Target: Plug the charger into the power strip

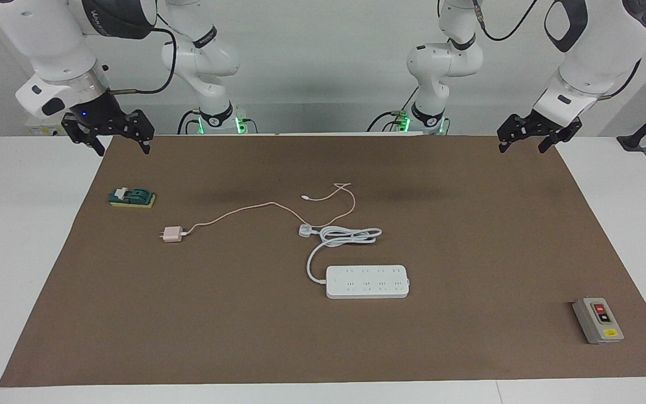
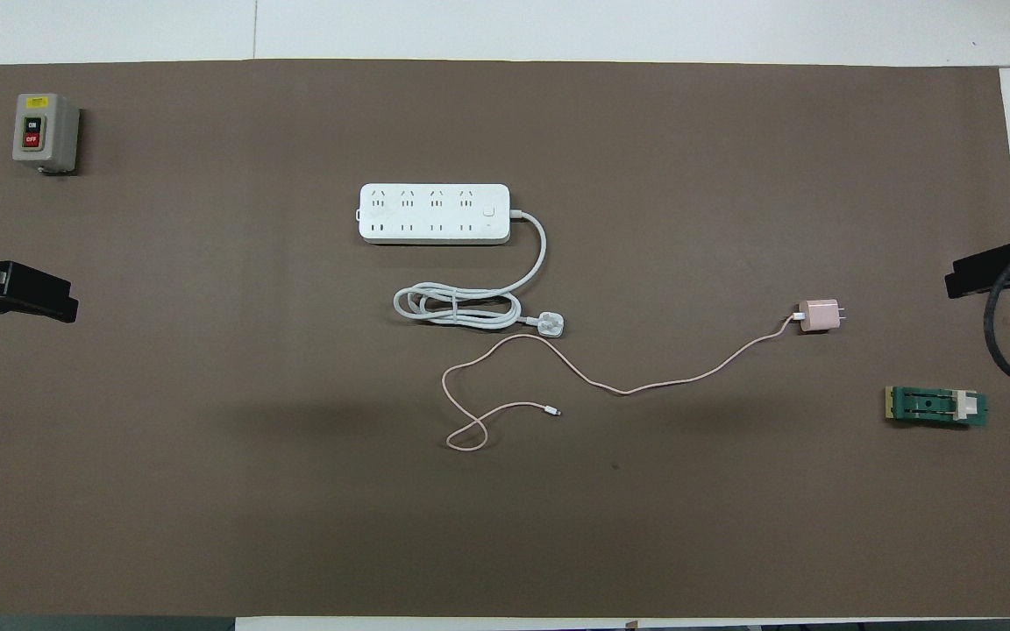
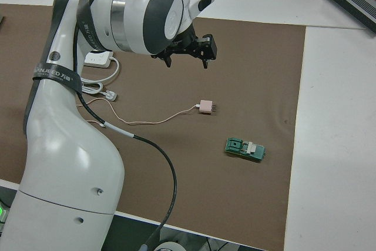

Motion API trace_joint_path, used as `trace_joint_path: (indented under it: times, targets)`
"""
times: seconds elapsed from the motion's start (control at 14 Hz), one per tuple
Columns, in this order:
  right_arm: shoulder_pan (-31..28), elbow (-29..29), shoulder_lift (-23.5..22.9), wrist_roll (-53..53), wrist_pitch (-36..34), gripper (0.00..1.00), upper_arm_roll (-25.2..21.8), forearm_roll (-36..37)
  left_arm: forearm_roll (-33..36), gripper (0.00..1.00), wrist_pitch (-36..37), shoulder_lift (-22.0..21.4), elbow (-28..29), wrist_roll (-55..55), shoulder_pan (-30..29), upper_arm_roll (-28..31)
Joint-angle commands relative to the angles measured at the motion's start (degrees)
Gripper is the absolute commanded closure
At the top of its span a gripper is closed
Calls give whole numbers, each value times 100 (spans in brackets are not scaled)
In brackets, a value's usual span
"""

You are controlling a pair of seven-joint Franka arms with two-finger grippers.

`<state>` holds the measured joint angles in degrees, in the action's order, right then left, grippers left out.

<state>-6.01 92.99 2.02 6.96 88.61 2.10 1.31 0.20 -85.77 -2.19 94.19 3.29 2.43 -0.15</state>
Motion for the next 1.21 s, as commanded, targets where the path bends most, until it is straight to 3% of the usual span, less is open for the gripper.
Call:
trace_joint_path:
  times: [0.0, 0.85, 1.14]
  targets:
    - [-94, 70, 53, 148, 33, 0, 18, -78, 15, 0, -72, -150, 161, 23, -76, -38]
    - [-418, 342, 132, 113, -11, 0, 18, -87, 15, 0, -80, -150, 161, 23, -76, -38]
    - [-568, 422, 18, -614, -11, 0, 18, -165, 15, 0, -80, -150, 161, 23, -76, -38]
